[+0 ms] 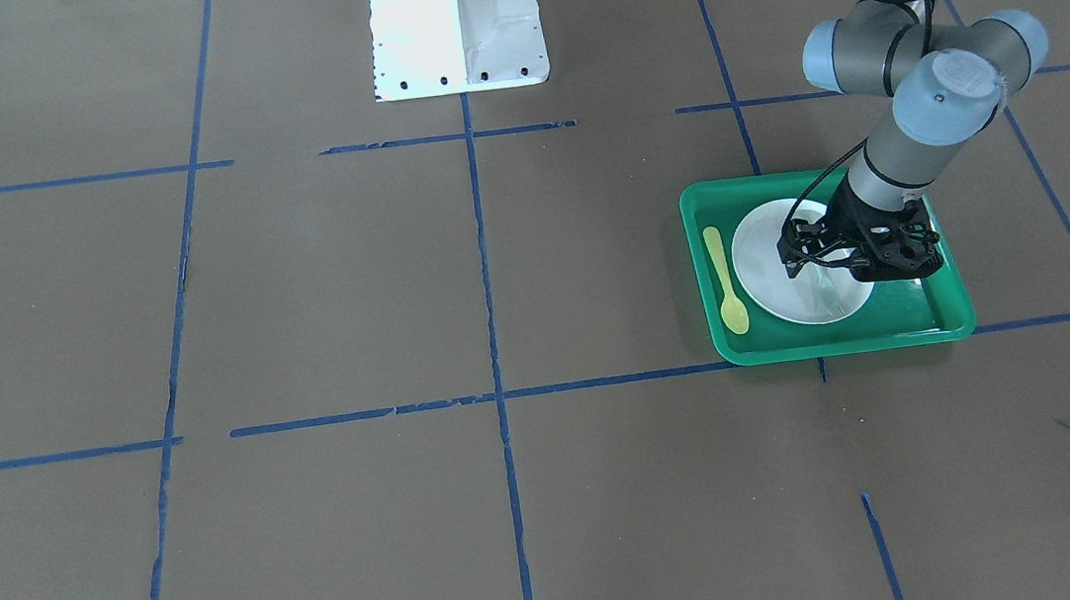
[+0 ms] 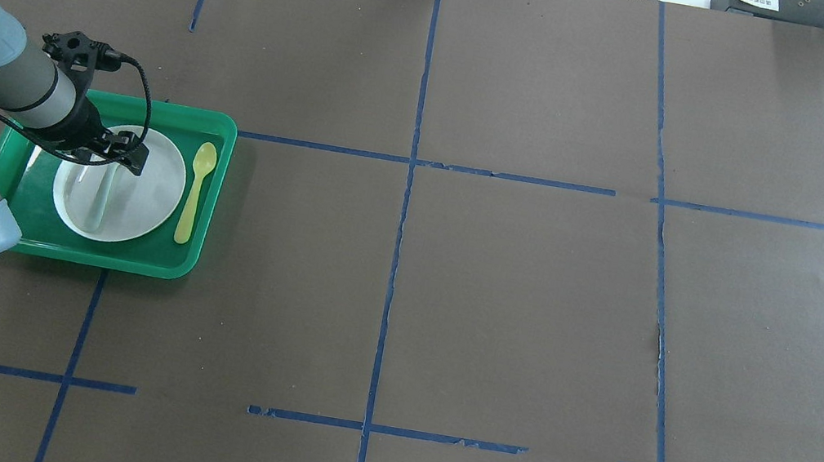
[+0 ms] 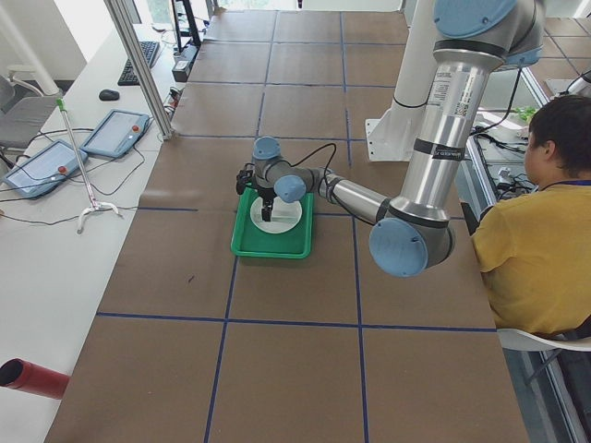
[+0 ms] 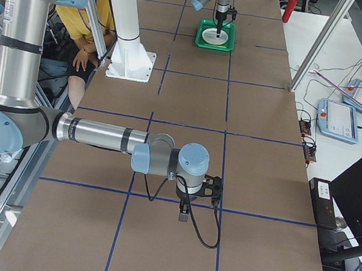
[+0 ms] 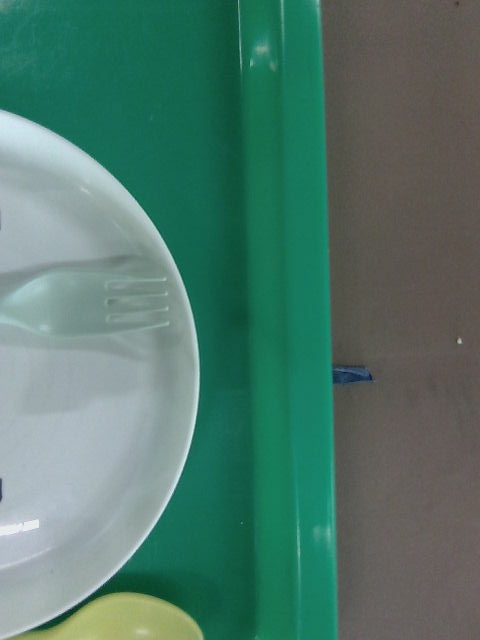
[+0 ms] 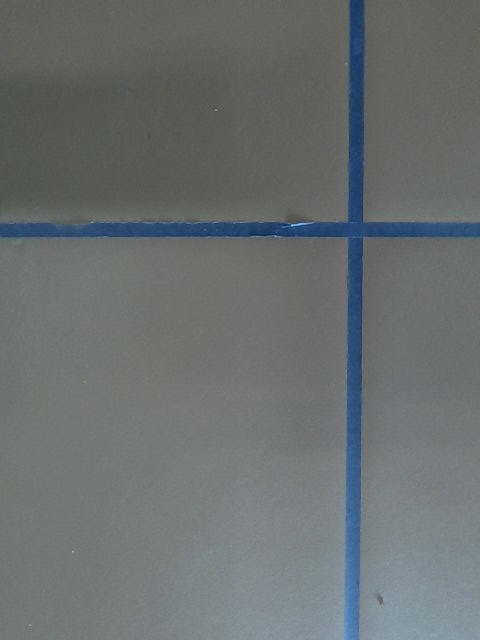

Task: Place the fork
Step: 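Lower the left gripper and close it on the white fork handle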

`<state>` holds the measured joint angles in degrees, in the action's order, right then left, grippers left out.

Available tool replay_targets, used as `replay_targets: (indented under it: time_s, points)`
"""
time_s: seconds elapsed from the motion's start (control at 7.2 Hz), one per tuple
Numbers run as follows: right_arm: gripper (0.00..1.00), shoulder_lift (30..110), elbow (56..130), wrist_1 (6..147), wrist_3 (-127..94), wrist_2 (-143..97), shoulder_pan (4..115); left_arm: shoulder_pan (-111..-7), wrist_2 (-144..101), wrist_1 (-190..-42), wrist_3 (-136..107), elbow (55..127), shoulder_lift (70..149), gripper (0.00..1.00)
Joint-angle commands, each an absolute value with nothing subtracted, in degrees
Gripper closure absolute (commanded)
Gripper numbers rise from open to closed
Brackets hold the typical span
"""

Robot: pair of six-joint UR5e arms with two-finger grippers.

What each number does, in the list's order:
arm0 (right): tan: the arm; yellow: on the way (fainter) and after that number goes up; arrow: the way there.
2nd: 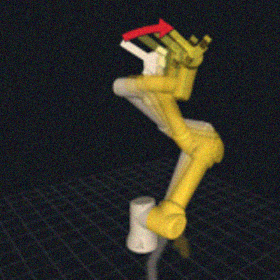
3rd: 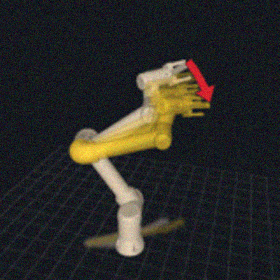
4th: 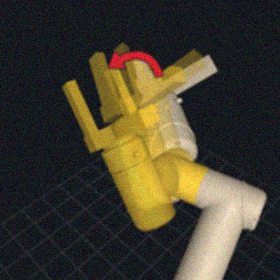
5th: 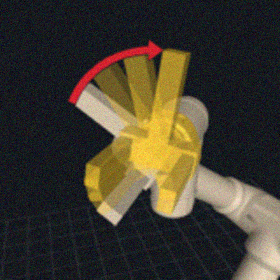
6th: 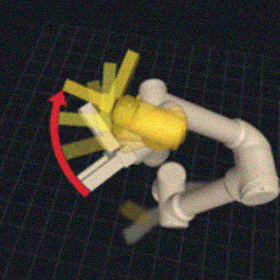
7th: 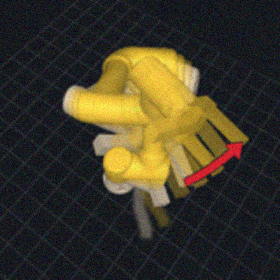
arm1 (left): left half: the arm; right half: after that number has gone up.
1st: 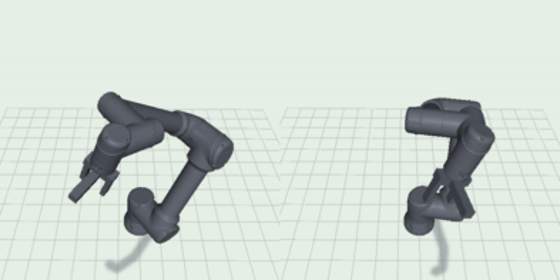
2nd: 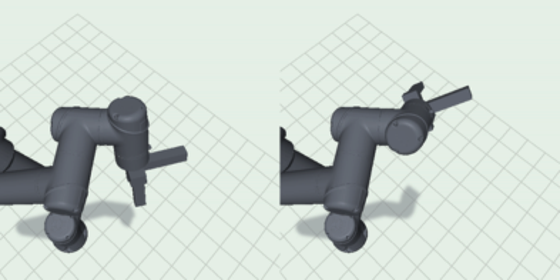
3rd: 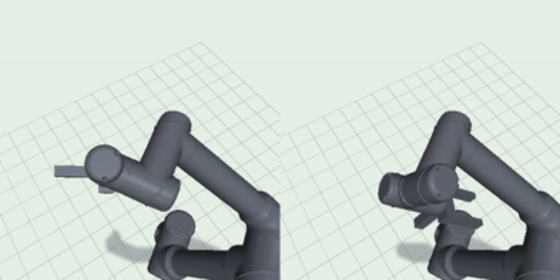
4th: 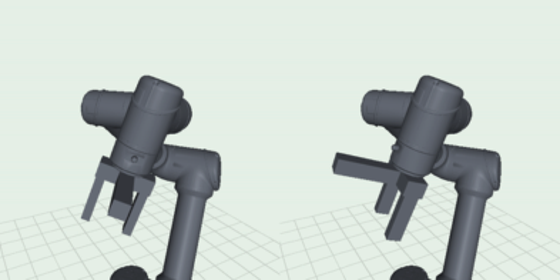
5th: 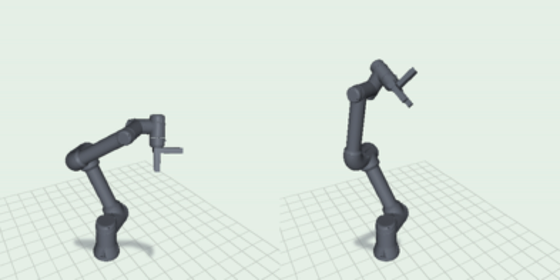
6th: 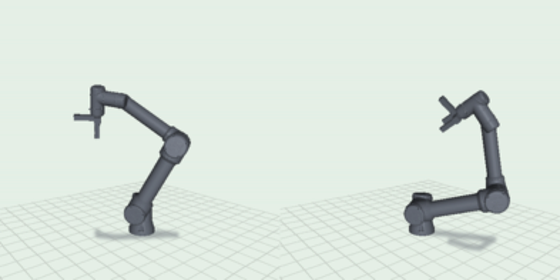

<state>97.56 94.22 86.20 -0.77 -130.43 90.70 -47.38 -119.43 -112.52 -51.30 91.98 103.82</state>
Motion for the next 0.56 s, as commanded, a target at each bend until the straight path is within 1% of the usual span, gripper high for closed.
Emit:
replay_targets:
  time_s: [0.0, 0.14, 0.28, 0.42]
  points:
    - [0.0, 97.6, 94.2, 86.2, -0.8, -130.4, 90.7, -47.4, -119.4, -112.5, -51.2, 91.8, 103.7, 0.25]
    - [0.0, 97.6, 94.2, 86.2, -0.8, -130.4, 90.7, -47.4, -119.4, -112.6, -51.2, 91.8, 103.7, 0.28]
    - [0.0, 97.6, 94.2, 86.2, -0.8, -130.4, 90.7, -47.4, -119.4, -112.6, -51.2, 91.6, 103.6, 0.33]
    - [0.0, 97.6, 94.2, 86.2, -0.8, -130.4, 90.7, -47.4, -119.4, -112.6, -51.2, 91.5, 103.7, 0.33]
